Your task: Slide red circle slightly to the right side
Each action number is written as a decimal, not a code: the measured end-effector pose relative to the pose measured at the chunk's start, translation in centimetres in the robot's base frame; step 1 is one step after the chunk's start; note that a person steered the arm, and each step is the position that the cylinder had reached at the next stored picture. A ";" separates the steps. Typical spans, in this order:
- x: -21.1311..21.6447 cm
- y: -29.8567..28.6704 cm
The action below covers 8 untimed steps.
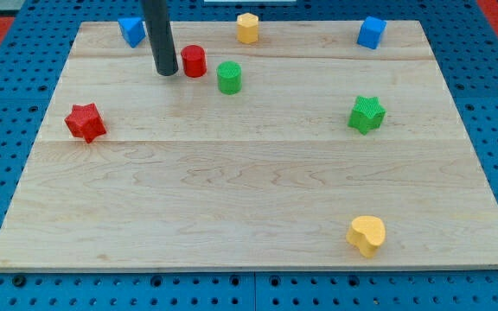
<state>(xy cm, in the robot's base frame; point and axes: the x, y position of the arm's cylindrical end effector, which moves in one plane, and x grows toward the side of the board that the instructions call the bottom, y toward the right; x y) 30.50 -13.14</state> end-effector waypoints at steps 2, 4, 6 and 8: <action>0.0 -2.8; 0.0 -4.9; 0.0 -6.1; 0.0 -5.5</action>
<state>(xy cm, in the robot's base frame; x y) 30.50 -18.62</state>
